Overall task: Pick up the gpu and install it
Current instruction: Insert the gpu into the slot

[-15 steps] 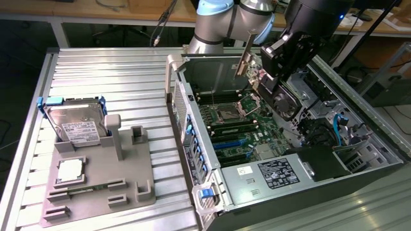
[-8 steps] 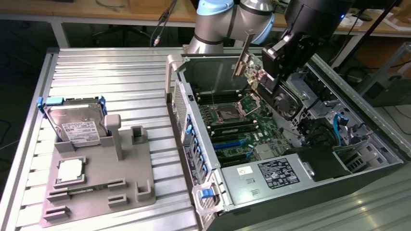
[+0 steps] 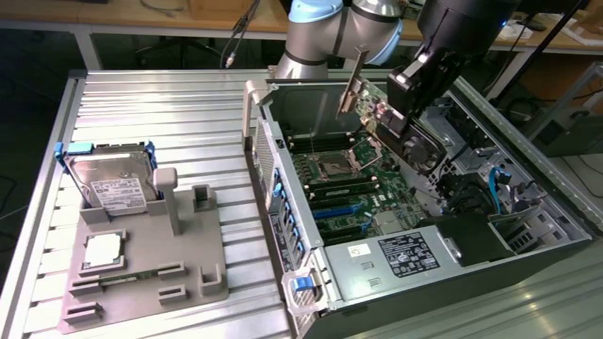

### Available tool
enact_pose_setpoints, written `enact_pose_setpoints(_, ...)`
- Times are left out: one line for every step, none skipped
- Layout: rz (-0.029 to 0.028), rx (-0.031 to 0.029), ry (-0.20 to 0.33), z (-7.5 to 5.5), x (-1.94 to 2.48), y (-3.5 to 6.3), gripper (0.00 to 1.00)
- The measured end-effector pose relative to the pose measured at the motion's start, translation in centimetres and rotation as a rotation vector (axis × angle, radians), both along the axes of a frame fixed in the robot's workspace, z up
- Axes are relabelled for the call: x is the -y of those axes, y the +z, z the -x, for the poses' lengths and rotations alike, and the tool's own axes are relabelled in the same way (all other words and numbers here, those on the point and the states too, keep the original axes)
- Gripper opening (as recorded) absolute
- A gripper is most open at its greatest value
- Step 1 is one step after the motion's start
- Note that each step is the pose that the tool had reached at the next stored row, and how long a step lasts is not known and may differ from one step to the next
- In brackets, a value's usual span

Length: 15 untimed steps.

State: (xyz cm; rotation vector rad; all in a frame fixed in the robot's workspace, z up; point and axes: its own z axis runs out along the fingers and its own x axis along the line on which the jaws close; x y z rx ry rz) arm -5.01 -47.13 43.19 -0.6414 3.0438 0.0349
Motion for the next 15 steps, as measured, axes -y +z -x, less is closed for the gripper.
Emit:
enact_pose_setpoints(0.0000,0.0000,0.009,0.00,0.00,0.00,0.27)
enact_pose_setpoints(0.0000,0.0000,0.018,0.00,0.00,0.00,0.27)
enact_pose_setpoints(0.0001,-0.0001,0.027,0.00,0.00,0.00,0.27)
enact_pose_setpoints(0.0001,0.0000,0.039,0.00,0.00,0.00,0.27)
enact_pose_setpoints(0.0000,0.0000,0.048,0.00,0.00,0.00,0.27)
enact_pose_setpoints(0.0000,0.0000,0.060,0.00,0.00,0.00,0.27)
enact_pose_setpoints(0.0000,0.0000,0.068,0.00,0.00,0.00,0.27)
enact_pose_setpoints(0.0001,0.0000,0.082,0.00,0.00,0.00,0.27)
enact_pose_setpoints(0.0000,0.0000,0.093,0.00,0.00,0.00,0.27)
enact_pose_setpoints(0.0000,0.0000,0.101,0.00,0.00,0.00,0.27)
enact_pose_setpoints(0.0000,0.0000,0.113,0.00,0.00,0.00,0.27)
enact_pose_setpoints(0.0000,0.0000,0.121,0.00,0.00,0.00,0.27)
enact_pose_setpoints(0.0000,0.0000,0.129,0.00,0.00,0.00,0.27)
enact_pose_setpoints(0.0000,0.0000,0.140,0.00,0.00,0.00,0.27)
enact_pose_setpoints(0.0000,0.0000,0.150,0.00,0.00,0.00,0.27)
